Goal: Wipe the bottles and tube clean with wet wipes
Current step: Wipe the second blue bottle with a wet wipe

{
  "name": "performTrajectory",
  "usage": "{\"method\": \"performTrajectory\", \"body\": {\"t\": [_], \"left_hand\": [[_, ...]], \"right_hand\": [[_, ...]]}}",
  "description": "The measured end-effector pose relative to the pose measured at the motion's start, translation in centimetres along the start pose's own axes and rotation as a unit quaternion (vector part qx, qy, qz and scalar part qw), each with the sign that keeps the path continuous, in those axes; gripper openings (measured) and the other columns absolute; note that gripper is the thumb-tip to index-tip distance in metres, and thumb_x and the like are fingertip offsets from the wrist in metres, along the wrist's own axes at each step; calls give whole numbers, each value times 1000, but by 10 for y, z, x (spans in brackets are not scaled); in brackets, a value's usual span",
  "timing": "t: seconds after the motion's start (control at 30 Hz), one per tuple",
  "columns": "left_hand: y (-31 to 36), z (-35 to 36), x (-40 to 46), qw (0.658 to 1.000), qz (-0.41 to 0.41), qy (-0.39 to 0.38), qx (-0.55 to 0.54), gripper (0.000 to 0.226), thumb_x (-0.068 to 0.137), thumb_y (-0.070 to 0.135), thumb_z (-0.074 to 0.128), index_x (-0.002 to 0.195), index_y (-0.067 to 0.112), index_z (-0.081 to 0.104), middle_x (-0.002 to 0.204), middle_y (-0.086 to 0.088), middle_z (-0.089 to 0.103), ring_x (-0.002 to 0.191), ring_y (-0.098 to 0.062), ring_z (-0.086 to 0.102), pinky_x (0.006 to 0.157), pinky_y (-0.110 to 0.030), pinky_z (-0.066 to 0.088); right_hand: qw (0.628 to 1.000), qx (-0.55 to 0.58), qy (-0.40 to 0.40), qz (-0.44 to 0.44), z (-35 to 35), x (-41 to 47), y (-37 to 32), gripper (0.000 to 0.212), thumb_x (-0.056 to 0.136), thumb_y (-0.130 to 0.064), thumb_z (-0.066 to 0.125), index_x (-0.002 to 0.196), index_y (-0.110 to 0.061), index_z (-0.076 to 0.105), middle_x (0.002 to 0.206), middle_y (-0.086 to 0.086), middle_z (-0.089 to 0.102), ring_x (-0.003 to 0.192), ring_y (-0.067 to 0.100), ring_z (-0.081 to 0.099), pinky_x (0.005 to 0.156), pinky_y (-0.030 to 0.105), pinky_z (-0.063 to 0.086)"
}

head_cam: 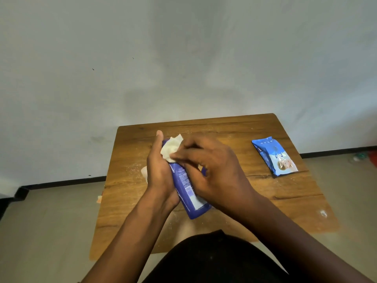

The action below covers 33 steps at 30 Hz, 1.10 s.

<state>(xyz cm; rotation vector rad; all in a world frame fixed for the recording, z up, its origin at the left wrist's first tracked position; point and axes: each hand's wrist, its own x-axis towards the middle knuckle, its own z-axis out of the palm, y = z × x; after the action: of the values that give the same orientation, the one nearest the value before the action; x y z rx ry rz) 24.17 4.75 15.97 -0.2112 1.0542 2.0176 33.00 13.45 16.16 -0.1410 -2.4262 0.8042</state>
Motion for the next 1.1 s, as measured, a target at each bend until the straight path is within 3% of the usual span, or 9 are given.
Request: {"method": "performTrajectory", "body": {"t": [0.07,0.17,0.27,0.43,0.6,0.67,0.87,1.0,1.1], "left_hand": [[7,-1,5,1000,21,15,-12,52,98,59,52,76,13,61,66,-4,56,56,-16,57,53,-25,52],[16,-3,11,997,71,42,-5,52,101,55,49,71,13,56,65,-4,51,52,-17,52,52,-26,48],[14,-2,12,996,75,39,24,51,100,56,47,71,15,56,66,-3,50,55,-18,49,55,-28,47],[-3,5,7,999,35,-15,33,51,100,57,50,76,13,58,66,-4,53,60,-15,51,58,-26,47],[-10,10,-6,996,48,-51,53,62,102,63,39,86,11,69,70,-6,65,63,-17,68,56,-28,58],[-10,10,-7,996,59,-43,58,63,102,64,37,90,11,68,72,-6,66,65,-17,69,57,-28,58],[-9,1,-6,997,45,-8,56,58,100,62,47,79,11,65,71,-6,58,60,-15,59,54,-26,53],[-14,5,-8,990,81,-39,111,59,104,56,39,76,17,73,72,-5,64,63,-16,64,61,-28,54],[-16,10,-8,980,122,-33,154,54,107,50,36,92,16,74,80,-4,73,73,-14,72,69,-27,60]], "right_hand": [[998,0,-46,-35,-6,-11,1,21,89,-15,77,110,-13,80,110,1,72,103,15,65,85,23,52],[991,11,-118,-63,-10,-39,5,19,91,-13,73,108,-19,80,111,-5,68,106,10,61,88,14,41],[988,19,-139,-65,-10,-52,9,17,93,-16,70,106,-21,80,108,-8,66,103,7,59,83,13,41],[998,32,-44,9,-6,-28,5,17,90,-19,73,105,-17,80,107,-3,70,102,8,63,83,13,48],[997,21,55,48,-2,-2,-1,20,89,-10,72,107,-12,80,104,2,71,95,8,62,83,8,45],[997,13,57,49,-2,-1,-6,21,89,-11,70,108,-11,80,104,3,71,95,9,62,84,8,45],[998,36,-26,55,-2,-28,-3,26,94,-12,75,120,-17,77,111,-4,67,103,0,57,81,6,43],[994,45,70,67,-1,-23,0,26,91,1,74,114,-10,79,105,1,69,95,3,62,81,8,46],[986,56,134,87,-3,-12,0,27,92,3,73,116,-10,78,109,5,71,100,9,66,83,7,47]]}}
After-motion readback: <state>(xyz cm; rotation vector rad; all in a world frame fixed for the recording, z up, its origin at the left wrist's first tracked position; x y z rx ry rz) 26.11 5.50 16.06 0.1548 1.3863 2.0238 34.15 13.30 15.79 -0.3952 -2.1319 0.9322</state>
